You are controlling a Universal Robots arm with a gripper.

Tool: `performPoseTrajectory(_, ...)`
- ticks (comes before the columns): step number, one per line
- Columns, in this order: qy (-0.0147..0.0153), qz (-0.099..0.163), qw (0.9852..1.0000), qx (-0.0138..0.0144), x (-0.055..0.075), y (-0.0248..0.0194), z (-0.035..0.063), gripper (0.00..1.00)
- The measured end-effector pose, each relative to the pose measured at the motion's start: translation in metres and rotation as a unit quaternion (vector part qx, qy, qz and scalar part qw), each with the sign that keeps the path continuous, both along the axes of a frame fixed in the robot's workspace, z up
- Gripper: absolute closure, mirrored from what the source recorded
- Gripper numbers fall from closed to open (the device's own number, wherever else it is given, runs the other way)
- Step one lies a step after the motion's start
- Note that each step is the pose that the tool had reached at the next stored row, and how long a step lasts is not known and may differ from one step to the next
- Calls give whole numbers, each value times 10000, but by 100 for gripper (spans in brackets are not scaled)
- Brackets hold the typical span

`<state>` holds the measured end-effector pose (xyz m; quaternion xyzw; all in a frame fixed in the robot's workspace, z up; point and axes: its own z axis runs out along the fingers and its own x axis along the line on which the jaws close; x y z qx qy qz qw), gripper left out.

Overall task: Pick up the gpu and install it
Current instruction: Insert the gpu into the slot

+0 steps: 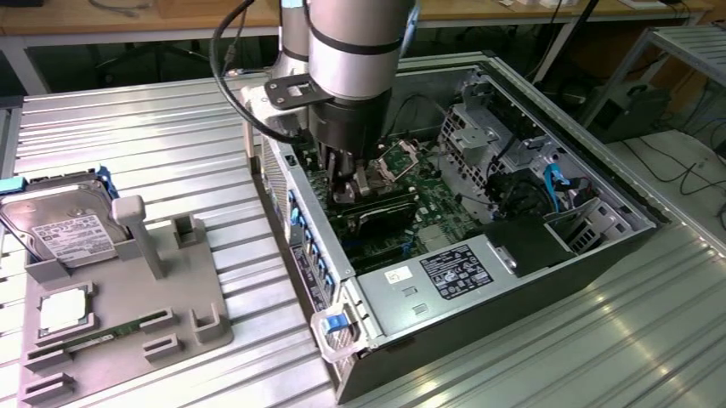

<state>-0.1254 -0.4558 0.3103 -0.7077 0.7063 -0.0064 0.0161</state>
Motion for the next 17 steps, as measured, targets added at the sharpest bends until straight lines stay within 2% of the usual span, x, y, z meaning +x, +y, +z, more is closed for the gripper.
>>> performPoseTrajectory(1,1,0,10000,0,-102,10,1,89)
performPoseTrajectory(2,3,0,10000,0,-160,29,19,89)
performPoseTrajectory(3,4,0,10000,0,-181,30,26,89)
performPoseTrajectory(10,4,0,10000,0,-246,30,36,89)
performPoseTrajectory(17,4,0,10000,0,-254,30,35,89)
